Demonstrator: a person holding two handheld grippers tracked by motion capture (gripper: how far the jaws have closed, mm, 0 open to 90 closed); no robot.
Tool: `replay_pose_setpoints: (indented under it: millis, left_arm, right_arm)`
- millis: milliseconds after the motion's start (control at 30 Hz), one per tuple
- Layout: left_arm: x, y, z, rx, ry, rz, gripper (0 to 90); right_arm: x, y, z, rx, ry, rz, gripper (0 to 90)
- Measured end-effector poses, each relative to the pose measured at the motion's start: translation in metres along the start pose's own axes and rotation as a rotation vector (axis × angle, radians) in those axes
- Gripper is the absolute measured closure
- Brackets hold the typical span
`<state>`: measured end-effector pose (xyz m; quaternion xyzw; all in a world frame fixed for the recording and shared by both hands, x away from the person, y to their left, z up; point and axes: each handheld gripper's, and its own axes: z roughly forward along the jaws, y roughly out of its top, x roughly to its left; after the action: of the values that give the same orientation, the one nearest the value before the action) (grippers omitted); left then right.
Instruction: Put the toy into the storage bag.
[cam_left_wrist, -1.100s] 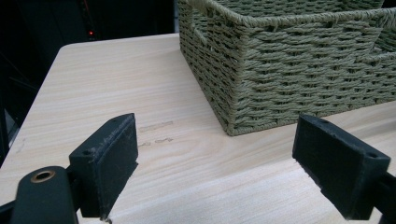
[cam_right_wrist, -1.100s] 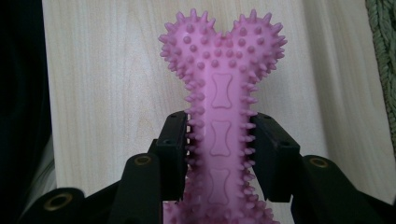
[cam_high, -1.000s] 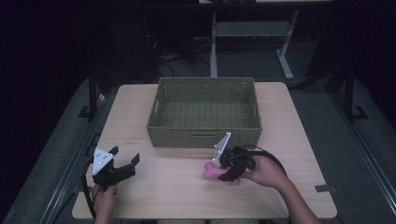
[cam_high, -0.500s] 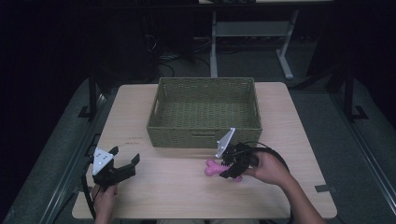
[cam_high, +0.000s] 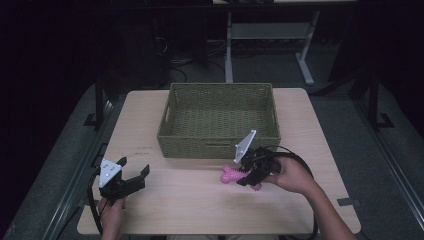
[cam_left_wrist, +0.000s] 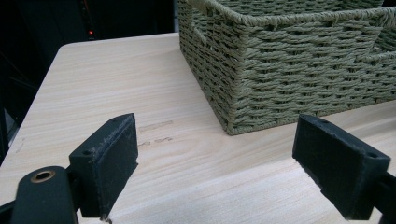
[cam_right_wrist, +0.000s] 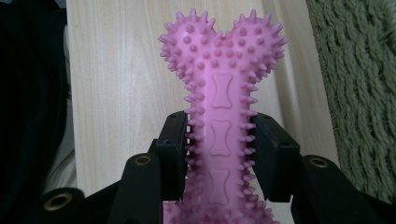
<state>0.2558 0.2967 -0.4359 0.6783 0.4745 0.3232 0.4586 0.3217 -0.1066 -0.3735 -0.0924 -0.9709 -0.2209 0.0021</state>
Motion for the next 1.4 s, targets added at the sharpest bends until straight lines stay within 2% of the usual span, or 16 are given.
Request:
replay_pose_setpoints:
  millis: [1400]
  left_arm:
    - [0.000,0.000,0.000,0.003,-0.002,0.004,13.6]
  right_arm:
    - [-0.010,0.009,-0.030,-0.032,-0.002,-0.011,58.1]
